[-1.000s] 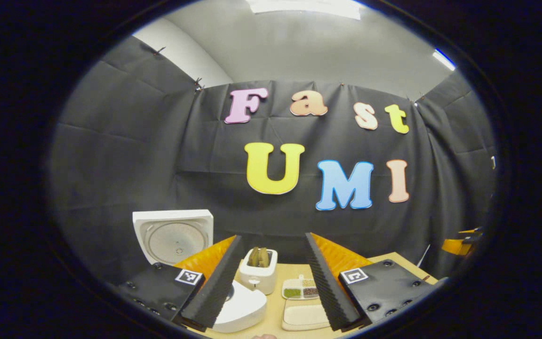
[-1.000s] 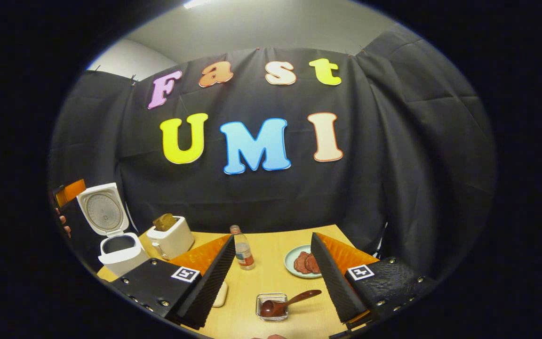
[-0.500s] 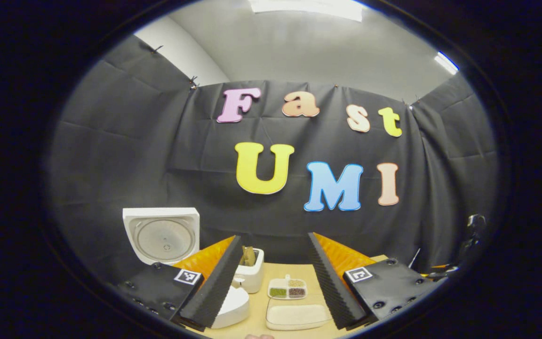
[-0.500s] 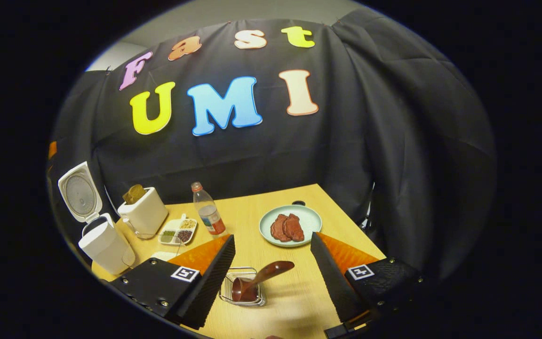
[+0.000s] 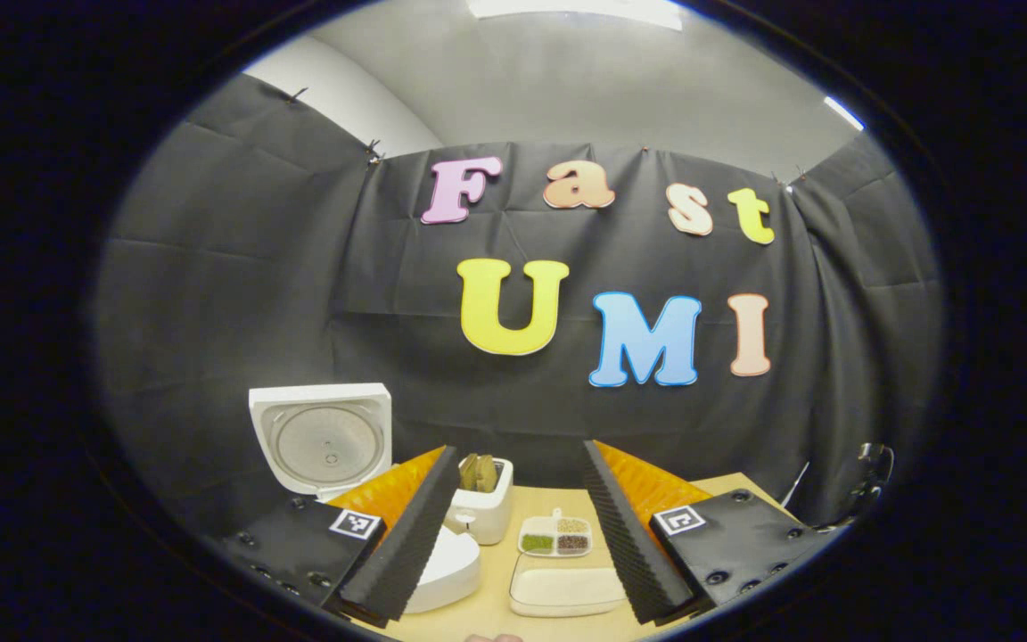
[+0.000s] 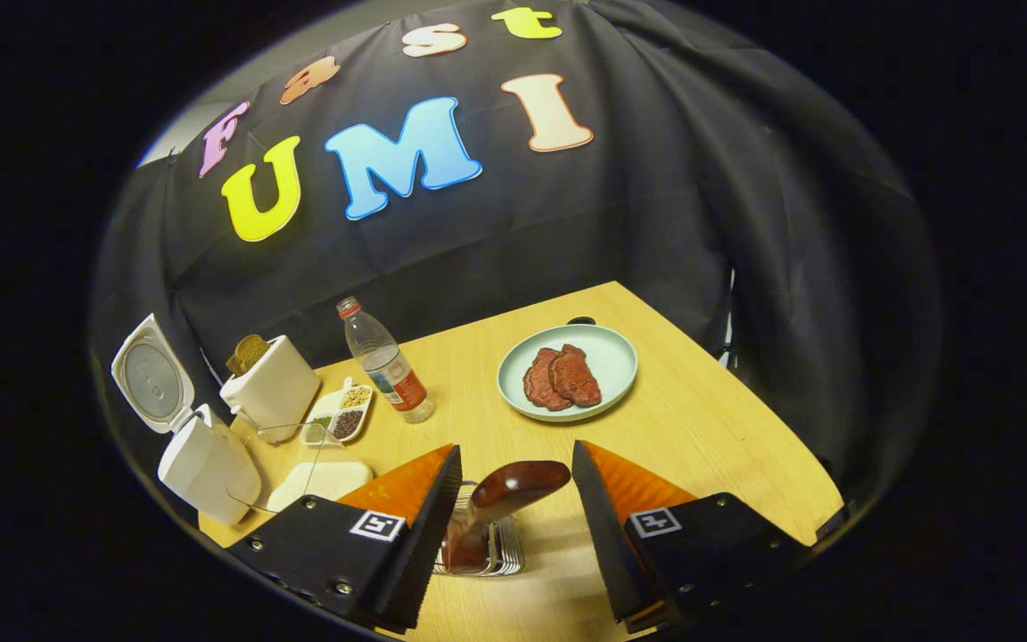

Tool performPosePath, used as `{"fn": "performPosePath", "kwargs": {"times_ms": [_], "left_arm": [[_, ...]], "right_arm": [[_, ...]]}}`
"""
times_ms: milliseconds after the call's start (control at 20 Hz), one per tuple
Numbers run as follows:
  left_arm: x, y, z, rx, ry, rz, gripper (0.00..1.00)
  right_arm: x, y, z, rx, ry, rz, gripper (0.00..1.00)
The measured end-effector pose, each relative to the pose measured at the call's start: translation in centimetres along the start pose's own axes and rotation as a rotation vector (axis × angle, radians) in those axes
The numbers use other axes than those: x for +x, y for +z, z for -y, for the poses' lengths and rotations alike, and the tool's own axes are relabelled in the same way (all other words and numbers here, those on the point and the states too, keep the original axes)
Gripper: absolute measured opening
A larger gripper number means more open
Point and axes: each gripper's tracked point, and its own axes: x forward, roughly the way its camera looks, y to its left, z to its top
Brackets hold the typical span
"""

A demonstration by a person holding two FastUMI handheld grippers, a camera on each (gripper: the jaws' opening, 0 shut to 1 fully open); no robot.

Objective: Close the left gripper, press the button to open the rice cooker; take a wooden spoon from the chopstick holder with the right hand, scoop a spoonful of rice and pour it into the rice cooker, then put the wooden spoon back into the chopstick holder.

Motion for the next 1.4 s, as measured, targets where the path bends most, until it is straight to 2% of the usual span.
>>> {"fn": "performPosePath", "kwargs": {"times_ms": [50, 150, 250, 350, 400, 500, 600, 700, 750, 900, 950, 1000, 1100, 1200, 1400], "left_arm": [[0.0, 0.1, 0.2, 0.007, 0.003, 0.000, 0.98], [-0.1, 0.0, 0.7, 0.020, 0.005, -0.002, 0.95], [-0.3, 0.1, 1.3, 0.027, -0.004, 0.004, 0.93], [-1.2, 0.6, 1.1, 0.032, -0.027, 0.012, 0.95], [-1.0, 0.5, 1.1, 0.035, -0.042, 0.014, 0.95], [0.4, 0.0, 1.4, 0.036, -0.080, 0.015, 0.92], [0.8, 0.8, 0.8, 0.048, -0.106, 0.040, 0.96], [1.3, 1.1, 0.5, 0.035, -0.142, 0.051, 0.95], [1.4, 0.9, 0.3, 0.022, -0.159, 0.052, 0.92], [1.9, 0.3, -0.9, -0.012, -0.192, 0.044, 0.99], [1.0, 0.8, -2.0, -0.020, -0.198, 0.038, 0.92], [0.9, 0.6, -2.7, -0.024, -0.201, 0.038, 0.99], [0.6, 0.9, -4.0, -0.021, -0.208, 0.051, 0.99], [0.3, 1.0, -5.1, -0.016, -0.220, 0.060, 0.93], [0.0, 0.6, -7.2, 0.005, -0.229, 0.060, 0.95]], "right_arm": [[0.3, -0.3, -0.5, -0.003, 0.029, -0.013, 0.76], [1.0, -0.1, -0.3, -0.001, 0.043, -0.007, 0.55], [1.1, -0.7, -1.0, 0.021, 0.091, -0.037, 0.43], [1.4, 0.2, -1.2, 0.100, 0.114, -0.025, 0.30], [1.6, 0.0, -1.3, 0.138, 0.112, -0.030, 0.21], [1.4, 0.0, -2.0, 0.178, 0.101, -0.030, 0.11], [0.4, 1.0, -2.8, 0.161, 0.078, 0.010, 0.10], [-1.1, 2.9, -3.7, 0.150, 0.071, 0.058, 0.10], [-1.7, 3.7, -4.2, 0.144, 0.066, 0.079, 0.10], [-4.1, 6.1, -6.1, 0.124, 0.052, 0.142, 0.10], [-5.0, 7.0, -7.1, 0.125, 0.058, 0.163, 0.10], [-5.9, 7.9, -8.5, 0.122, 0.074, 0.185, 0.11], [-6.9, 9.4, -11.7, 0.099, 0.107, 0.223, 0.10], [-6.8, 10.0, -15.5, 0.066, 0.155, 0.238, 0.10], [-4.4, 8.8, -22.5, -0.002, 0.244, 0.208, 0.10]]}}
